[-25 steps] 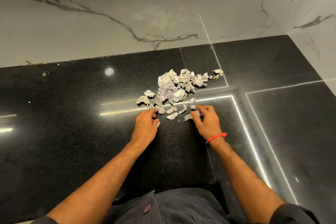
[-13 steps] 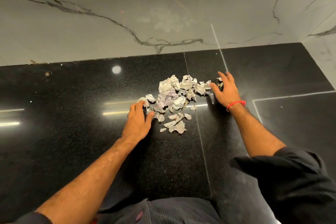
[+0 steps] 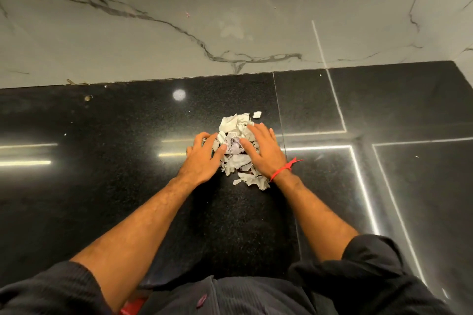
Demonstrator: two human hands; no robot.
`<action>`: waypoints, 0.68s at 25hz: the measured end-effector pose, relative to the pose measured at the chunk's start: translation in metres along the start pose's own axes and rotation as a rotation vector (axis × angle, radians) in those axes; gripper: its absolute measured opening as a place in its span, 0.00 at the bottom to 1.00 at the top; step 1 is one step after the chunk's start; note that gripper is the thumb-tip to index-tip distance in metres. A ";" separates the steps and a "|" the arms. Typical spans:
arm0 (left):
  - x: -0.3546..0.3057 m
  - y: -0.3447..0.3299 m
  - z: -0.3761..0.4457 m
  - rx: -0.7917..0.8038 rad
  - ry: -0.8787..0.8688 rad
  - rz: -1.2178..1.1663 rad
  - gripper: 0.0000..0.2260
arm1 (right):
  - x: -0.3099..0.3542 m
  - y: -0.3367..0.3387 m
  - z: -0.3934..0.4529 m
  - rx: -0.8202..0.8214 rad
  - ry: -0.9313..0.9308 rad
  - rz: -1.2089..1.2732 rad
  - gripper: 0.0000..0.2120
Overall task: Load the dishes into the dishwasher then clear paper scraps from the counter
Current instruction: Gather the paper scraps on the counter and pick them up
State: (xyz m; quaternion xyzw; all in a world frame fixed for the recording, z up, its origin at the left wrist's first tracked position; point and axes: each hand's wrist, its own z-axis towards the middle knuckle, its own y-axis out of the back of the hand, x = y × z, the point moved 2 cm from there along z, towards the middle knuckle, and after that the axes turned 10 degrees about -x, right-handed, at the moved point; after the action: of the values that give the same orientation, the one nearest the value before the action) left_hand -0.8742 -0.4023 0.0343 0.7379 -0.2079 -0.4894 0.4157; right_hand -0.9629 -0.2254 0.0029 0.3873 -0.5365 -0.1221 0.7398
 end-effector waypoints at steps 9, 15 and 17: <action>0.032 0.021 -0.020 -0.027 -0.025 -0.125 0.36 | 0.017 0.045 -0.018 0.112 -0.007 -0.124 0.45; -0.005 0.019 -0.021 0.197 -0.178 0.162 0.43 | 0.030 0.021 -0.024 0.383 -0.032 -0.388 0.51; -0.011 0.009 -0.024 0.139 -0.197 0.090 0.35 | 0.033 0.012 -0.025 0.318 0.005 -0.315 0.40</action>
State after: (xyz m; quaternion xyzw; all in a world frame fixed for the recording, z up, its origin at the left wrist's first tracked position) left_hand -0.8570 -0.3898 0.0519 0.7032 -0.3142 -0.5246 0.3627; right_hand -0.9306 -0.2263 0.0309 0.5785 -0.4798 -0.1490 0.6426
